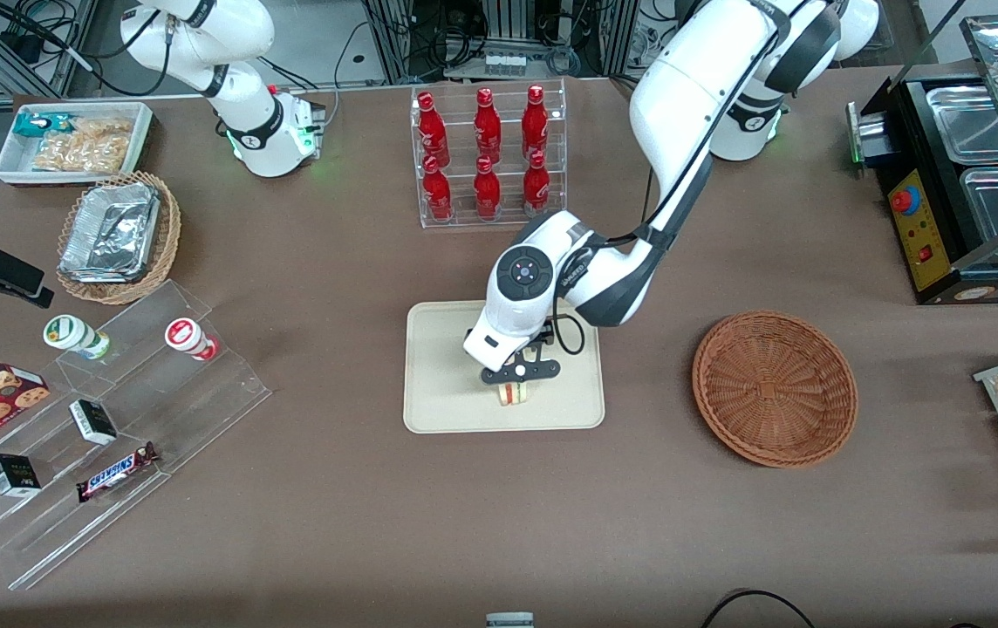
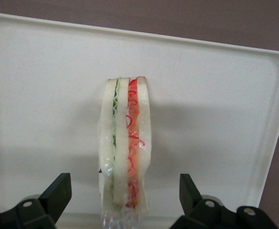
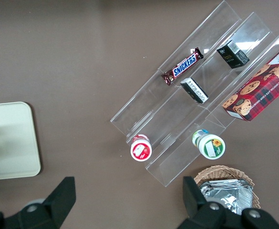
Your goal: Place sandwich from basket to tray
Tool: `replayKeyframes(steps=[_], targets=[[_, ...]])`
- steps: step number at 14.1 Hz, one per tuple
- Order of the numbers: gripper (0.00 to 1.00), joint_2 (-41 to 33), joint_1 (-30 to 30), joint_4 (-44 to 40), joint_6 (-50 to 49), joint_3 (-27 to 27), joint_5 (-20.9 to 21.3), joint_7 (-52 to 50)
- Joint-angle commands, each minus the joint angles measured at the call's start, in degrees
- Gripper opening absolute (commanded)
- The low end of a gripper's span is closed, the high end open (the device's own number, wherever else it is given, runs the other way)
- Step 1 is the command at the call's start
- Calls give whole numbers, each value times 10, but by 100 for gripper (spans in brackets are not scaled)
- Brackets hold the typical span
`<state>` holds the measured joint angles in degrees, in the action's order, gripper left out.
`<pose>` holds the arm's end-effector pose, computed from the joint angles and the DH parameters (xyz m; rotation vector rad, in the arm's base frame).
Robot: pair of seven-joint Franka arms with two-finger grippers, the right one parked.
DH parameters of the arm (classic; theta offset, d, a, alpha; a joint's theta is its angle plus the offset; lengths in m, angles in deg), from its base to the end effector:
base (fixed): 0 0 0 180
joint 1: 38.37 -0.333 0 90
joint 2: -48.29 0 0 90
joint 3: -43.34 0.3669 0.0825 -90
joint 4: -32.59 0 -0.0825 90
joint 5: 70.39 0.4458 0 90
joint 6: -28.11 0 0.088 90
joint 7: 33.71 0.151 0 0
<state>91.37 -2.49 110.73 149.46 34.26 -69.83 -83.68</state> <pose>0.6007 -0.5639 0.2390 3.0587 0.1916 -0.1010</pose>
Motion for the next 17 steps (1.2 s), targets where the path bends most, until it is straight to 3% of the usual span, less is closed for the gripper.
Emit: replayKeyframes(steps=[1, 5, 10, 17], targets=[[100, -61, -3, 16, -58, 4, 4, 4], [100, -112, -14, 15, -196, 9, 20, 33], [100, -165, -95, 25, -276, 11, 27, 37], [100, -273, -215, 111, -314, 11, 23, 218]])
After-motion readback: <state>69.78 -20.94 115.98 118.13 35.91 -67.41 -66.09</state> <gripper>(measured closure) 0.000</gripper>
